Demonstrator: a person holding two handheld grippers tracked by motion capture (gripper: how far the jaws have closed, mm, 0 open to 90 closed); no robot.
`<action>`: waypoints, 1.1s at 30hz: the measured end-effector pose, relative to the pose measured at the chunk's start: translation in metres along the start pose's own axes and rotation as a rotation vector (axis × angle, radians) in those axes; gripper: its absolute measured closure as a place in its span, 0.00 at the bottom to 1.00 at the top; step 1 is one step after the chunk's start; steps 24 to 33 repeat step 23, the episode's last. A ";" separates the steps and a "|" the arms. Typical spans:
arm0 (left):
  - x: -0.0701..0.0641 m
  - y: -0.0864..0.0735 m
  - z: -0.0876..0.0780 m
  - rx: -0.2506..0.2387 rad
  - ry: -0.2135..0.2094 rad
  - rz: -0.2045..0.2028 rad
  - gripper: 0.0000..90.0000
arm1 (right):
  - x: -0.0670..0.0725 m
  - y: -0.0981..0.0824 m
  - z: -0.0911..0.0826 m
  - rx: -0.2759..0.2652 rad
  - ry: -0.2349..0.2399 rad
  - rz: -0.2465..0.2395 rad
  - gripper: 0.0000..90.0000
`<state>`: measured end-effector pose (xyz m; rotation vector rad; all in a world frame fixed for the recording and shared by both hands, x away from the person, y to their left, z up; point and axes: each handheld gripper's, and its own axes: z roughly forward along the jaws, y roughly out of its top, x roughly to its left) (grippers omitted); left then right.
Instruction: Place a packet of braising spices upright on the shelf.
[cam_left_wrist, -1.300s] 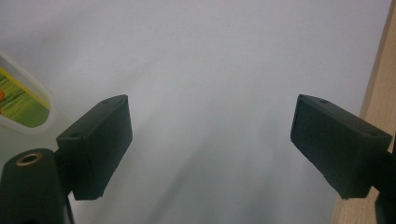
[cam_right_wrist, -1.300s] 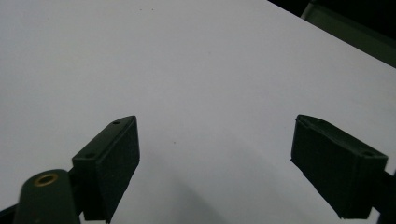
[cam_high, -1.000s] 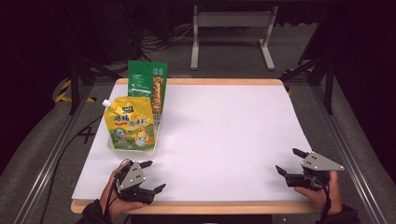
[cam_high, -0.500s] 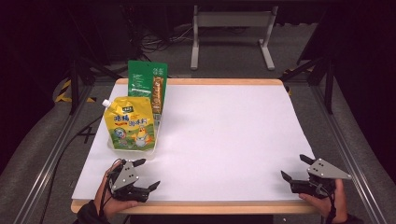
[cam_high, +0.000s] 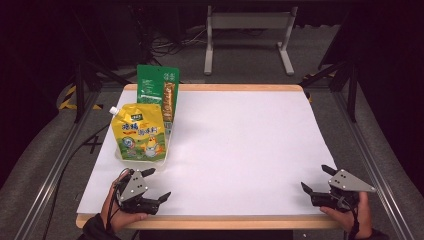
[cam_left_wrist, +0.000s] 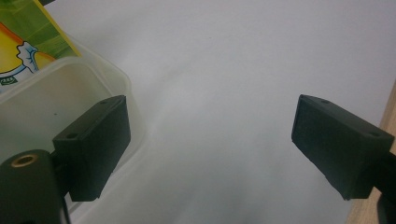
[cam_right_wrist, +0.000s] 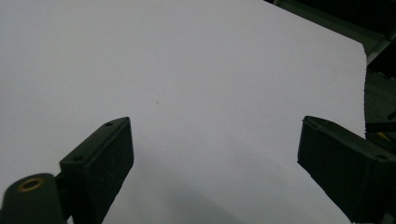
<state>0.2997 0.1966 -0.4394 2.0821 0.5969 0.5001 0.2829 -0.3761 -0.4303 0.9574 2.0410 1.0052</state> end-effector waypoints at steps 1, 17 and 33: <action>0.000 0.000 0.000 0.004 0.000 0.004 0.14 | 0.000 0.000 0.000 -0.001 0.000 0.003 0.13; 0.003 0.000 0.000 -0.001 0.012 -0.001 0.14 | 0.001 0.001 0.007 0.020 0.011 -0.012 0.12; 0.002 0.001 0.000 -0.002 0.006 -0.001 0.14 | -0.002 0.001 0.008 0.015 -0.007 -0.003 0.11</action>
